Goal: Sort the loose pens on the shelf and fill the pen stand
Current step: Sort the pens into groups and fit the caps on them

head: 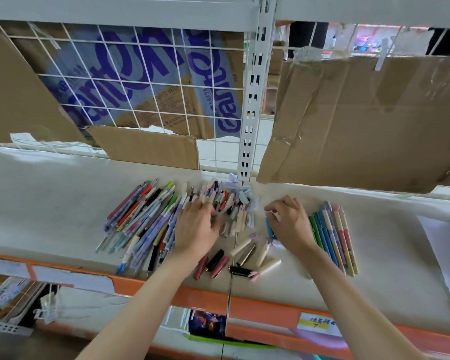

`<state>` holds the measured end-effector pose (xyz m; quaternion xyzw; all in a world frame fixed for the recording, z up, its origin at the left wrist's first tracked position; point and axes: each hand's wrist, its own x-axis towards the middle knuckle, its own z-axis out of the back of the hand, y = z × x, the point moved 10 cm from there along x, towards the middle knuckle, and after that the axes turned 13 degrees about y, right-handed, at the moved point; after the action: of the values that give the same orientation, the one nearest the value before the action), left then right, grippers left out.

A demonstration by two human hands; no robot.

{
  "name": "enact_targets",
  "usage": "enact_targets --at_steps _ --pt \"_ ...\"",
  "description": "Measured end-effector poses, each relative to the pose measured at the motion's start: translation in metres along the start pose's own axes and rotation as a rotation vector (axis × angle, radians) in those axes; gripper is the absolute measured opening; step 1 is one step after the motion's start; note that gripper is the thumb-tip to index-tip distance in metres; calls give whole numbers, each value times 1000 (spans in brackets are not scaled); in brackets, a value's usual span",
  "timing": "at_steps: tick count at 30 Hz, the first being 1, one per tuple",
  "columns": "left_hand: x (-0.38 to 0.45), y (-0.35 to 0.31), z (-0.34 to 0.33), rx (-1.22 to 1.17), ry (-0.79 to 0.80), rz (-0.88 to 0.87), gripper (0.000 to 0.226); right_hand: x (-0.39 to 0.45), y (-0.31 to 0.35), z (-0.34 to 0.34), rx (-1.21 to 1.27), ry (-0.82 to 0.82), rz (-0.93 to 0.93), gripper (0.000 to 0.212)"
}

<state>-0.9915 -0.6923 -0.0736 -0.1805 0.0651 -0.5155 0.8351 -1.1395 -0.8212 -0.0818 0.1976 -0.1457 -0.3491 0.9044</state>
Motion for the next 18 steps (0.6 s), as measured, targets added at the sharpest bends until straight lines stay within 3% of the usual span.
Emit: enact_targets --at_steps 8,18 --pt "-20 8 16 -191 -27 -25 10 6 7 -12 5 120 -26 17" --pt "-32 24 8 -207 2 34 14 8 33 -33 -56 303 8 25"
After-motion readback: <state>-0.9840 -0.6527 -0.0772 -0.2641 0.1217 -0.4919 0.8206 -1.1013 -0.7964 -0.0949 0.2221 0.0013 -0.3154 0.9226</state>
